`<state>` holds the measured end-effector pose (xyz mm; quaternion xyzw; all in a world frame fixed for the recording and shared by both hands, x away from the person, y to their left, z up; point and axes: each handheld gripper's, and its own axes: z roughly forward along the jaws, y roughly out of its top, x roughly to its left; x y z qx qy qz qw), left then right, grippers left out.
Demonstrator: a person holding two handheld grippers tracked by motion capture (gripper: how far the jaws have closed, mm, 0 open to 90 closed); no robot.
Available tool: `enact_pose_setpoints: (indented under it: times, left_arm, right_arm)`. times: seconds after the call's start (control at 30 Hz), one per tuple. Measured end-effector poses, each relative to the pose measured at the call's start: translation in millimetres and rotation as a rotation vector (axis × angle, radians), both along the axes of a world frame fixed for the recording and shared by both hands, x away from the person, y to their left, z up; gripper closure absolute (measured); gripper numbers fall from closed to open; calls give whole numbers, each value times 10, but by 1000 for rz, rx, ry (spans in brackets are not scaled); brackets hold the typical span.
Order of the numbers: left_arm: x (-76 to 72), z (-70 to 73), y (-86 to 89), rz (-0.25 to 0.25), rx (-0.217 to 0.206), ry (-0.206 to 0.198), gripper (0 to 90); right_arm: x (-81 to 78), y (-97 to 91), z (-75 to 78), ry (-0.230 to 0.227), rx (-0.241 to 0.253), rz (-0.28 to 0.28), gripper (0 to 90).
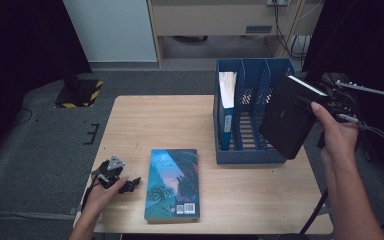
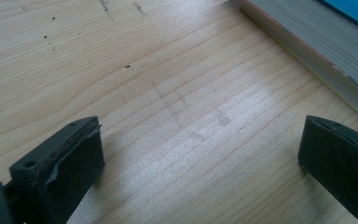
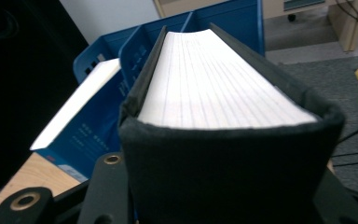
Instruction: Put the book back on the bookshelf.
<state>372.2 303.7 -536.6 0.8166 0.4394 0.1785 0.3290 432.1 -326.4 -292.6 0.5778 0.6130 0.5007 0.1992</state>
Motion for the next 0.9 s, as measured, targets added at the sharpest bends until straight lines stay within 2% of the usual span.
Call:
enact_pose_setpoints:
  times: [0.37, 0.9]
  left_arm:
    - [1, 1, -1, 0, 0, 1, 0]
    - [0, 0, 1, -2, 0, -1, 0]
  right_arm:
    - [145, -77, -41, 10, -43, -27, 534]
    - [359, -35, -163, 27, -84, -34, 535]
